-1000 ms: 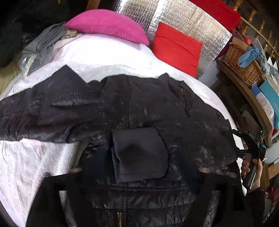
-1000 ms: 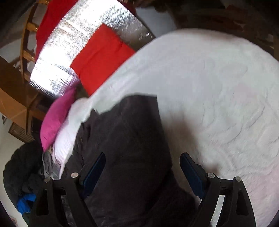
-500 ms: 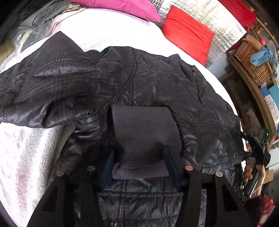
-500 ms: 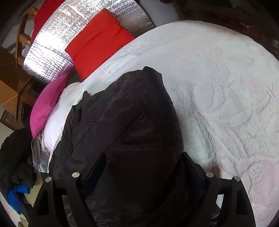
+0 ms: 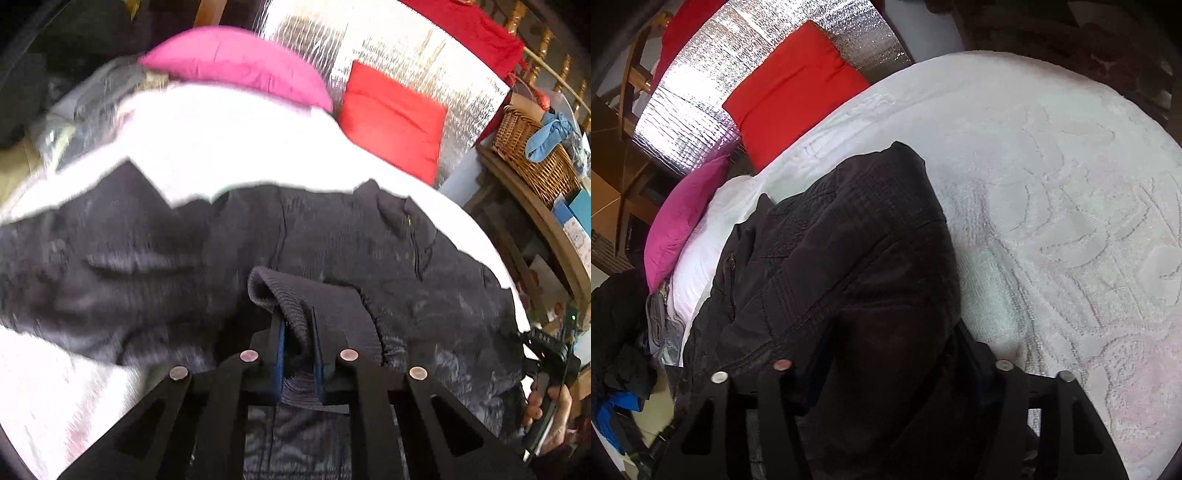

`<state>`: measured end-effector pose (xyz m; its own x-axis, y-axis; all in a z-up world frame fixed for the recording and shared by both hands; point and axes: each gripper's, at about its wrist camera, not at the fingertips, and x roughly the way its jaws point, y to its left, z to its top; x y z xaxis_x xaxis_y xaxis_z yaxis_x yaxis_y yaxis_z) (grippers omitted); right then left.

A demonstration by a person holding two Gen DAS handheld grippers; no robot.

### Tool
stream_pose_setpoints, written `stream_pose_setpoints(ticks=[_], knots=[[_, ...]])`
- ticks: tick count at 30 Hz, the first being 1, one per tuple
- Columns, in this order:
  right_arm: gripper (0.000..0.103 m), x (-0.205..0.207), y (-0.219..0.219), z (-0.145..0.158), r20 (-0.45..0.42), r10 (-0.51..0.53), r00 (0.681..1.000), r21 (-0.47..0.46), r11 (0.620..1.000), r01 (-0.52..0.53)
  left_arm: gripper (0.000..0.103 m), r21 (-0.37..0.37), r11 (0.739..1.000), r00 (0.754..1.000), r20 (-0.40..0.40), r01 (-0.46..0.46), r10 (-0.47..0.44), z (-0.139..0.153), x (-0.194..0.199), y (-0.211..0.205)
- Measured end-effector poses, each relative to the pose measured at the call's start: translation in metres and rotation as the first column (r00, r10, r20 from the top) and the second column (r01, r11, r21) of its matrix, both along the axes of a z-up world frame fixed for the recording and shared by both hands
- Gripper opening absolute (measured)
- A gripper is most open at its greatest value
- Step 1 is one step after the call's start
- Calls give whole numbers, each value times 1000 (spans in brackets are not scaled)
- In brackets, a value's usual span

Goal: Fold large clothes

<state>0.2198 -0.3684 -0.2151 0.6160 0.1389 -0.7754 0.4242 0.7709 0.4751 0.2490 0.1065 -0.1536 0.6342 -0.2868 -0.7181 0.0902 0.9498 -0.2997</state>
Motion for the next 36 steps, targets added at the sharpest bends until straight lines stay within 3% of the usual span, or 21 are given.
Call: stream_pose_setpoints(ticks=[5, 7, 10, 12, 14, 15, 16, 19, 21, 24, 27, 29, 32, 34, 36], knots=[[60, 0, 3, 0, 3, -2, 1000, -3, 1000, 2, 10, 165, 984, 994, 95, -74, 59, 10, 10, -4], [60, 1, 5, -2, -2, 2, 1000, -12, 1000, -2, 8, 228, 969, 995, 28, -98, 95, -7, 24, -3], [61, 2, 9, -1, -9, 10, 1000, -46, 999, -11, 8, 220, 973, 988, -118, -75, 103, -32, 36, 0], [64, 2, 9, 0, -15, 10, 1000, -44, 999, -11, 9, 197, 978, 988, -122, -72, 98, -25, 33, 2], [64, 1, 5, 5, -24, -3, 1000, -47, 999, 2, 33, 147, 986, 990, -107, -74, 90, -8, 24, 10], [65, -2, 2, 10, -17, -25, 1000, -51, 998, 24, 62, 120, 989, 991, -93, -83, 95, -1, 19, 15], [67, -7, -2, 17, 7, -57, 998, -57, 997, 57, 80, 88, 990, 992, -61, -108, 114, 8, 12, 25], [85, -32, -12, 46, 147, -182, 972, -83, 977, 195, 83, 41, 980, 981, 16, -192, 192, 29, -7, 61], [88, -47, -9, 61, 244, -221, 944, -100, 963, 252, 84, 12, 965, 965, 31, -261, 260, 33, -16, 92], [88, -54, 12, 76, 319, -142, 937, -104, 978, 183, 85, -48, 903, 904, -25, -427, 426, 23, -28, 159], [88, -49, 53, 80, 333, -26, 943, -139, 987, 77, 85, -117, 783, 791, -133, -611, 597, 2, -46, 230], [88, -42, 79, 79, 326, 53, 944, -149, 989, -4, 85, -143, 686, 701, -188, -713, 688, -13, -60, 277], [88, -33, 109, 73, 307, 137, 942, -178, 980, -85, 85, -155, 578, 598, -239, -801, 765, -33, -72, 327], [88, -28, 124, 67, 285, 182, 941, -209, 970, -124, 83, -173, 540, 567, -273, -824, 777, -46, -70, 351], [88, -25, 131, 63, 268, 205, 941, -216, 965, -149, 83, -225, 516, 563, -309, -826, 767, -61, -65, 369]])
